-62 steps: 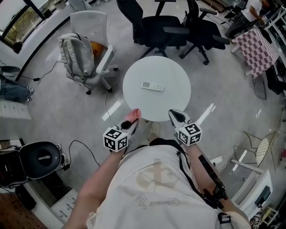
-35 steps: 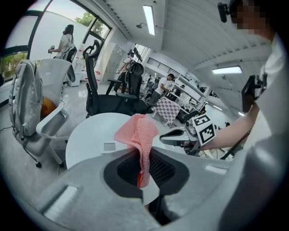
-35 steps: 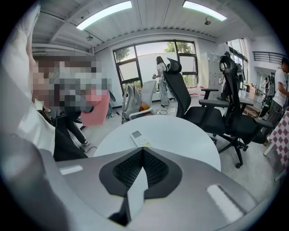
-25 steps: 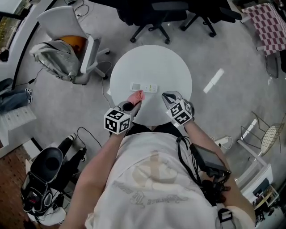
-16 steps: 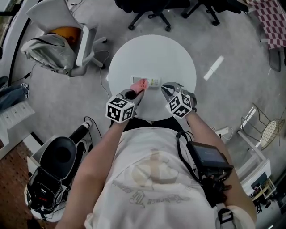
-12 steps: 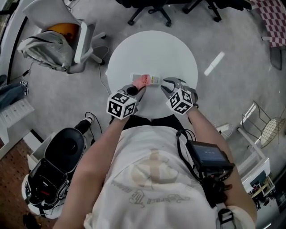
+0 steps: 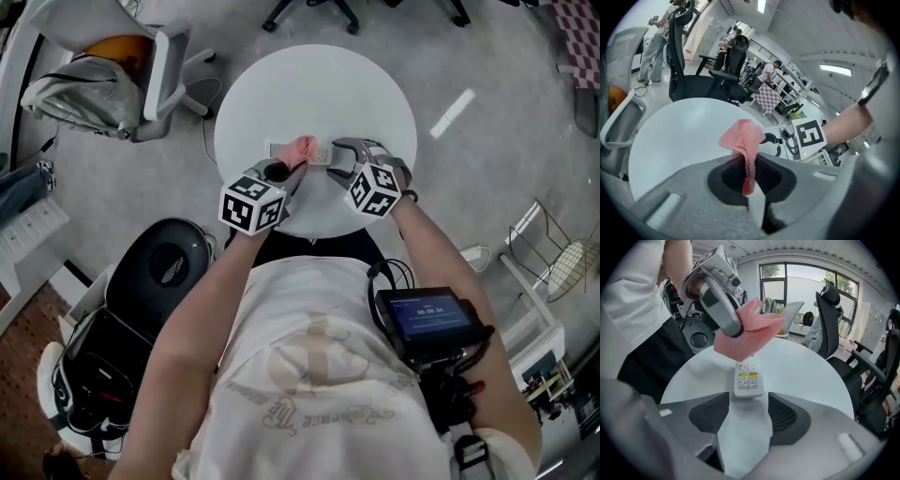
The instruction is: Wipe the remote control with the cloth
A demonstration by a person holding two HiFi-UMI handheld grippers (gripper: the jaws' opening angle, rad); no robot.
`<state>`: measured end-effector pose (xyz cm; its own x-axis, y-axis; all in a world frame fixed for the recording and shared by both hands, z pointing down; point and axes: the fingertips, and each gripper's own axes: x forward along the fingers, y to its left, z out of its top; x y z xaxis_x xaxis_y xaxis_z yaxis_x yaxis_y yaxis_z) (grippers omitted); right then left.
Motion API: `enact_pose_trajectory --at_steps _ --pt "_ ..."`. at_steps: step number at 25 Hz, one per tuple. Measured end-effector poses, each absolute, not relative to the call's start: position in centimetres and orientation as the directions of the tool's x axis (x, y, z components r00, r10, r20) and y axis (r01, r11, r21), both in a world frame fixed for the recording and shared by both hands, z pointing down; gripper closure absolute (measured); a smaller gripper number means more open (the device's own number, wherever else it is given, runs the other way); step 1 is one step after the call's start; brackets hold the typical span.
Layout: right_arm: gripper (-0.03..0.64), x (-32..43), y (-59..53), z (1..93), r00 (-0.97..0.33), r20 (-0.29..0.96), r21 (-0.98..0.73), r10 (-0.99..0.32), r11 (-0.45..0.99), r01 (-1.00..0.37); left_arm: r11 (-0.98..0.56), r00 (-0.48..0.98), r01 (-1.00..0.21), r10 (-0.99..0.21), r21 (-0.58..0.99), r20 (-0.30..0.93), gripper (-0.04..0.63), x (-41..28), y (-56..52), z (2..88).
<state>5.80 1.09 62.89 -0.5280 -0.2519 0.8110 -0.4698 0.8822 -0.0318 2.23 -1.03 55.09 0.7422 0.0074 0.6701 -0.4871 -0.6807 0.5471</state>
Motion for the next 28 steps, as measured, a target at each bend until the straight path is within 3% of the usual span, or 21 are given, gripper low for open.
enact_pose_trajectory --at_steps 4,16,28 --pt "0.381 5.8 1.1 63.1 -0.545 0.798 -0.023 -0.255 0.892 -0.451 -0.668 0.739 -0.501 0.001 0.55 0.674 0.574 2.4 -1.0 55.3" --pt "0.413 5.0 1.4 62.6 -0.595 0.762 -0.033 -0.258 0.901 -0.433 -0.652 0.733 -0.512 0.008 0.559 0.681 0.574 3.4 -0.5 55.8" --pt "0.413 4.5 0.9 62.3 -0.584 0.765 -0.038 -0.27 0.887 -0.46 -0.523 0.672 -0.546 0.192 0.654 0.715 0.574 7.1 1.1 59.5"
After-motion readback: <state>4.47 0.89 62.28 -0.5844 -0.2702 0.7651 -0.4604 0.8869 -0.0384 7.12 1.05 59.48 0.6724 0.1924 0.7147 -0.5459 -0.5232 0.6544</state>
